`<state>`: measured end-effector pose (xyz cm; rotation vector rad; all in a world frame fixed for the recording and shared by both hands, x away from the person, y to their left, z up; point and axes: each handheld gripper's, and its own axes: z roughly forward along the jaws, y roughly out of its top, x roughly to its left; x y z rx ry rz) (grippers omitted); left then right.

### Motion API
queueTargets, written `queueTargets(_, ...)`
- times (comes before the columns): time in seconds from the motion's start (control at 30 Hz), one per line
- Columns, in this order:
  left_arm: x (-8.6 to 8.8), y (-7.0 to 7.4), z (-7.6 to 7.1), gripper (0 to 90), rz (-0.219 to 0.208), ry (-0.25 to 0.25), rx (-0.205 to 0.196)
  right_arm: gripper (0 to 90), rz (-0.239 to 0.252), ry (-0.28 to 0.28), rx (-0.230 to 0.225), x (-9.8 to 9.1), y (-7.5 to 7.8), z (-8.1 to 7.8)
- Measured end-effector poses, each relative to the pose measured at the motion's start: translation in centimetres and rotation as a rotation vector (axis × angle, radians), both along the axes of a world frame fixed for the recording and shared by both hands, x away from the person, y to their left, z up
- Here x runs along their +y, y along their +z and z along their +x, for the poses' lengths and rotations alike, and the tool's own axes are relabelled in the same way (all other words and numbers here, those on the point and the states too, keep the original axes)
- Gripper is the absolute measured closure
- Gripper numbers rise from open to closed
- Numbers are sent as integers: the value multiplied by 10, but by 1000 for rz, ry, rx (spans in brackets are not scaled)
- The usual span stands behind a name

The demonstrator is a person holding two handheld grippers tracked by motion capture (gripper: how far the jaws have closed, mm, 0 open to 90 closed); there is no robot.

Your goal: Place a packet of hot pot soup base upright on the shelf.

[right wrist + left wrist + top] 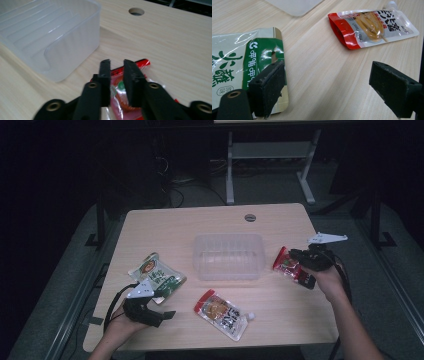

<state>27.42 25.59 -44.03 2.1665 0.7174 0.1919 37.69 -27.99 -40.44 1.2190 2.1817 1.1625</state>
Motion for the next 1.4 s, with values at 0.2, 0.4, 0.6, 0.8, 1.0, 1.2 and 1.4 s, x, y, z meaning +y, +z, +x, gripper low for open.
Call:
queueTargets(0.2,0,0,0,133,-5,-11,-3,899,-10,-38,9,-2,-4,26)
queueTargets(0.4,-1,0,-1,136,-9,-14,-5,899,-58,-76,50,-9,-23,46)
queueTargets(0.6,-2,0,-1,137,-8,-14,-6,900,-81,-87,90,-14,-41,51)
queueTargets(0.8,-3,0,-2,137,-5,-17,-4,900,-74,-97,110,-18,-48,55)
queueTargets(1.0,-4,-1,-3,137,-6,-19,0,900,-77,-69,125,-17,-53,57)
queueTargets(1.2,-6,-1,-4,137,-3,-32,3,900,-93,-47,147,-14,-52,51)
queueTargets(1.4,-8,-1,-5,137,0,-39,4,900,-116,0,159,-13,-53,41)
